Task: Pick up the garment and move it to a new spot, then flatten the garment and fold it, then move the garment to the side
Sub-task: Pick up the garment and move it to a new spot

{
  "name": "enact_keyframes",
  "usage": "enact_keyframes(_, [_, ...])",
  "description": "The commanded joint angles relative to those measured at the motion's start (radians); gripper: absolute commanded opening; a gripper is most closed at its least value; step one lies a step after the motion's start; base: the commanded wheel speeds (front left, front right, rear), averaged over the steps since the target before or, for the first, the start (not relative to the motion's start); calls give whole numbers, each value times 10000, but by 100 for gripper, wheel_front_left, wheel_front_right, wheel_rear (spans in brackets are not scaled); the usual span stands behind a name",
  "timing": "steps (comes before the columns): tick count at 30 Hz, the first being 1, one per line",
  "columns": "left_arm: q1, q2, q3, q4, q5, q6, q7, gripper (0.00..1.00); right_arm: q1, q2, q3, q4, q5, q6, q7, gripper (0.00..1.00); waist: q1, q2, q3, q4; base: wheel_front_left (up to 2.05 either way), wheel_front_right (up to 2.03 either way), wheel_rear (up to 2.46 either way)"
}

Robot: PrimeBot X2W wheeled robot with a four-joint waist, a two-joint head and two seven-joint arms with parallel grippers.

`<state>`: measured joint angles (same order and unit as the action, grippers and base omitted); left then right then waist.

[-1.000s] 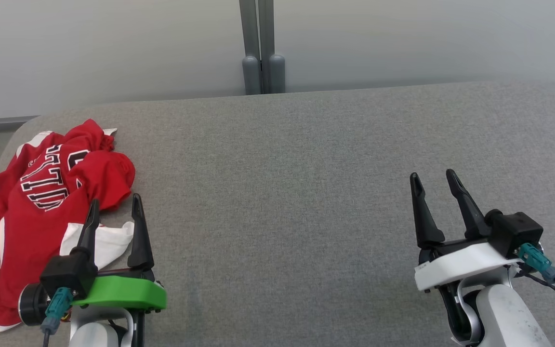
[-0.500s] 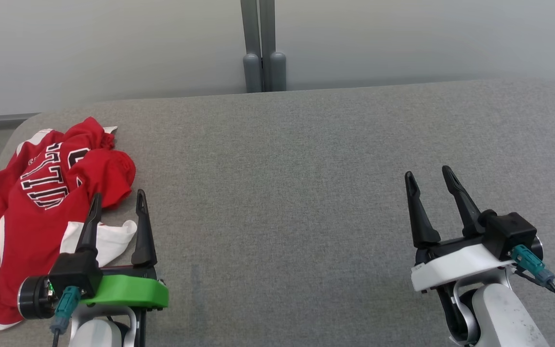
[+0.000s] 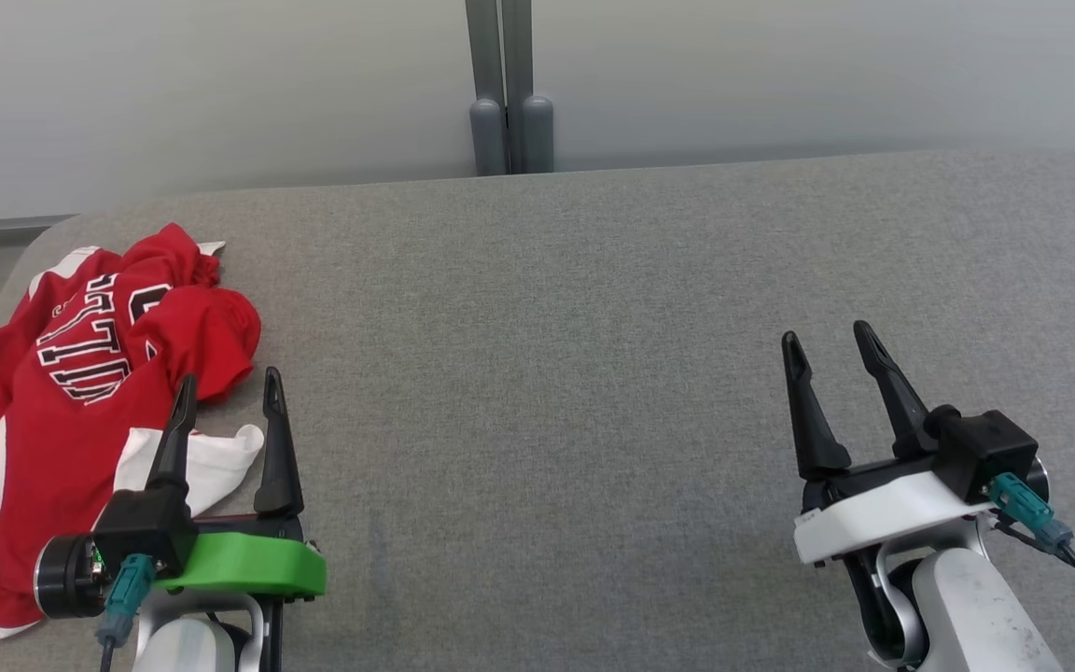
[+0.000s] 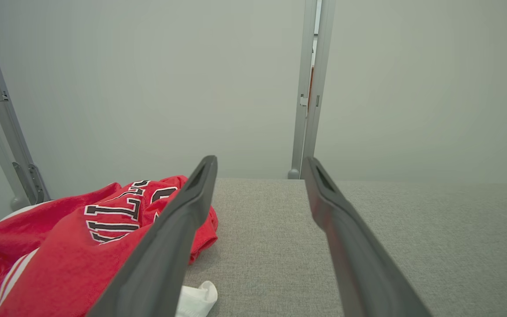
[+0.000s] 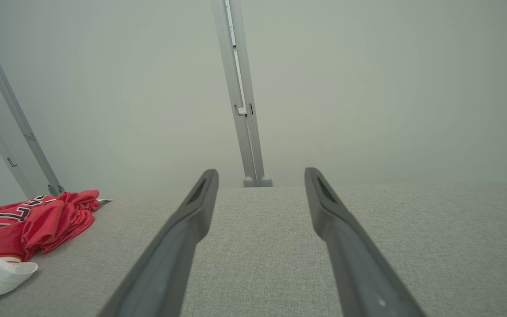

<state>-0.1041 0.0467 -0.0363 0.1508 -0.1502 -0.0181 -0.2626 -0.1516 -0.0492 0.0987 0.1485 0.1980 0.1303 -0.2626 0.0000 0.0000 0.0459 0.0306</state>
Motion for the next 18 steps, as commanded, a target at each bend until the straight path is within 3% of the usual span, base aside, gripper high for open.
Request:
enact_keyframes(1, [-106,66,8,3,-84,-21,-34,100,-131,-23,-2,21,37,8,-34,100,0,0,4,-1,0,0,0])
enact_keyframes(10, [-184,66,-35,89,-104,-23,-34,100,-107,-23,-37,12,91,8,-34,100,0,0,56,117,0,0,0])
enact_keyframes(18, [-329,65,-36,125,-228,-52,-34,100,-224,-22,-9,-64,76,8,-32,100,0,0,382,749,0,0,0])
